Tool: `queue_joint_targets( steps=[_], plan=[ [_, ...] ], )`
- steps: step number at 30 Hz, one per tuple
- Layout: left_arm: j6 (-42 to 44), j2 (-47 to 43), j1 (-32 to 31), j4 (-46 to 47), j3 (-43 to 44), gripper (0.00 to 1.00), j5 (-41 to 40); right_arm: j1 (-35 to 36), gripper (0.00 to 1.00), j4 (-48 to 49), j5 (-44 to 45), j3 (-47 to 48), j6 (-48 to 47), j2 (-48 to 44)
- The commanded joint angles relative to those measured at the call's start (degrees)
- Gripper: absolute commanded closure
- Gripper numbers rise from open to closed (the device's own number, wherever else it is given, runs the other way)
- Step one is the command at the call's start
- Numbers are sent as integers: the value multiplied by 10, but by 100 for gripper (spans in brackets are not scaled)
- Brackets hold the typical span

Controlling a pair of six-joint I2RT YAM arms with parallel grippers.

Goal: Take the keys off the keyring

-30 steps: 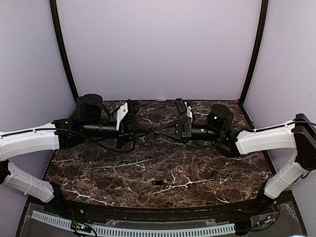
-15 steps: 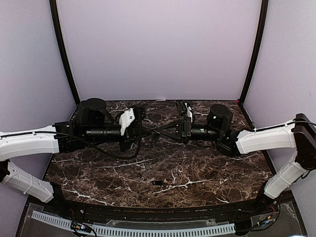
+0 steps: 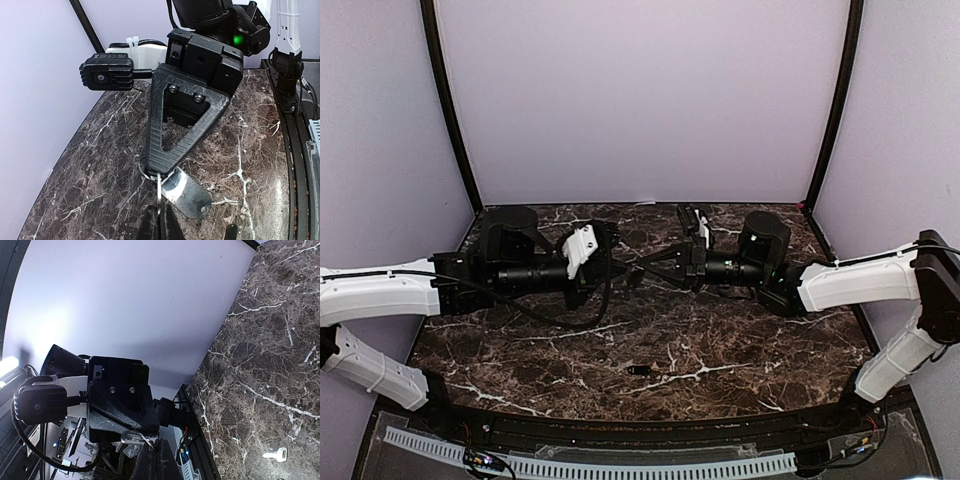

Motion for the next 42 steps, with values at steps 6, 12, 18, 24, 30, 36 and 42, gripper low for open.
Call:
queue_joint_targets(
  steps=[6,12,18,24,30,36,42],
  plan=[
    [29,-23,-46,-61,-22,100,22,-48,100,55,124,8,17,-14],
    [44,-13,-70,-66,-23,100,-9,-48,100,54,139,12,19,-18],
    [51,-11,-85,-64,-26,100,-27,-49,100,56,150,12,25,-19],
    [54,-14,-91,-54,-31,100,-34,-48,100,64,151,16,25,-13],
    [54,6,-91,-62,-17,100,-27,-43,100,68,145,29,21,-3],
    [57,20,-91,-68,-10,100,-41,-27,100,64,160,44,10,1],
    [68,27,-102,-63,-15,100,-64,-17,100,81,186,51,15,15]
  ],
)
